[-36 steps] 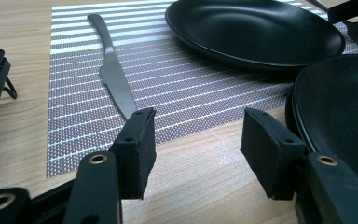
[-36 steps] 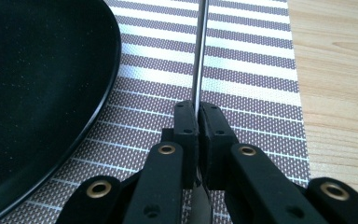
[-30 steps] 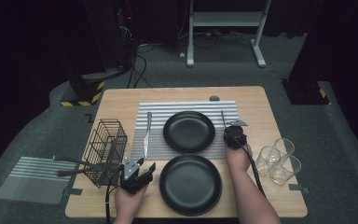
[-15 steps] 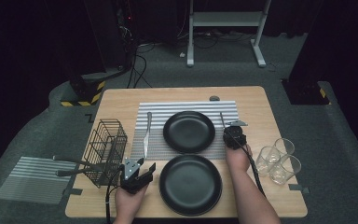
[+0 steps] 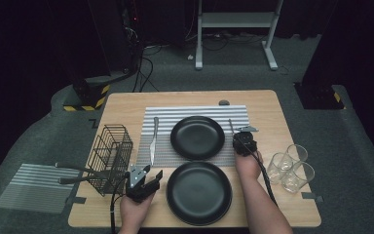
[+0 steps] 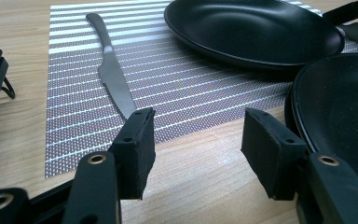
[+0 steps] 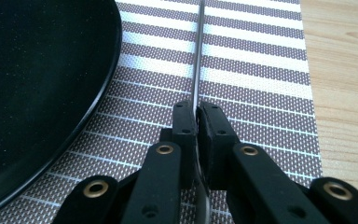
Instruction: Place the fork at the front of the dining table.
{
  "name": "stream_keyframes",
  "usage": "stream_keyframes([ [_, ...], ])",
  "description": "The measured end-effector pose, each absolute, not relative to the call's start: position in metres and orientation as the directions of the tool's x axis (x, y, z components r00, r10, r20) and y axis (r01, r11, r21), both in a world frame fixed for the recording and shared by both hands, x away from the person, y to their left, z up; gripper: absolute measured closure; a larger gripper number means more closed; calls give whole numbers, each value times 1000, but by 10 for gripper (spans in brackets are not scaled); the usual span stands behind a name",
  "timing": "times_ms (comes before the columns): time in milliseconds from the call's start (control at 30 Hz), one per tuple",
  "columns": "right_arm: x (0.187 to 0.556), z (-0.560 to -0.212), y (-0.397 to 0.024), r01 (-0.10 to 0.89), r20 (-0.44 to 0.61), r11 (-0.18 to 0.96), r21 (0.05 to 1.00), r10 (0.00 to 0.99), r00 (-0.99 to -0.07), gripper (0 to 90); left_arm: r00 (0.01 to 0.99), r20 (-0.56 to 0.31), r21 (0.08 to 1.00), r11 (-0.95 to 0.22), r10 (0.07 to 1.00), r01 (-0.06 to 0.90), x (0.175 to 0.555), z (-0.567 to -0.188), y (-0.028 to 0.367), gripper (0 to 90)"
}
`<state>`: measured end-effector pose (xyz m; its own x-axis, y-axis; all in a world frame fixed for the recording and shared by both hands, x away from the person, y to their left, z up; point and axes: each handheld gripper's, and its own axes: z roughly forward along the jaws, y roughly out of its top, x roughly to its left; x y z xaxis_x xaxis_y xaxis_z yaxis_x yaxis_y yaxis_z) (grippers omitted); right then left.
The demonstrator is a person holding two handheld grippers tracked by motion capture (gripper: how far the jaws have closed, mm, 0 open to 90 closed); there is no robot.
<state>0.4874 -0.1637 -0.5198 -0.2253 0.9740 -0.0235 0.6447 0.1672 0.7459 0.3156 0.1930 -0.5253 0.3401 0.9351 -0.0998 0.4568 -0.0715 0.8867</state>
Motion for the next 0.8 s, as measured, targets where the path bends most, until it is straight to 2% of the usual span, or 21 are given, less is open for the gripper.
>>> stream_keyframes([
  [200,487,-520,-163,643,-26,170,747,973,-228,845,345,-98,888,-74,934,454,316,-525,193,441],
  [333,487,-518,-164,637,-24,170,751,973,-231,808,360,-69,888,-108,930,448,317,-525,195,441],
  [400,486,-517,-164,635,-22,168,754,972,-232,788,347,-90,887,-83,934,454,316,-525,193,441],
  [500,484,-513,-164,629,-20,168,759,972,-235,750,358,-63,888,-112,932,446,317,-525,195,441],
  [667,477,-507,-161,617,-15,171,768,968,-250,674,356,-63,887,-111,933,448,317,-525,194,441],
  [800,472,-504,-160,612,-22,185,769,965,-263,647,354,-65,887,-108,933,448,317,-525,193,441],
])
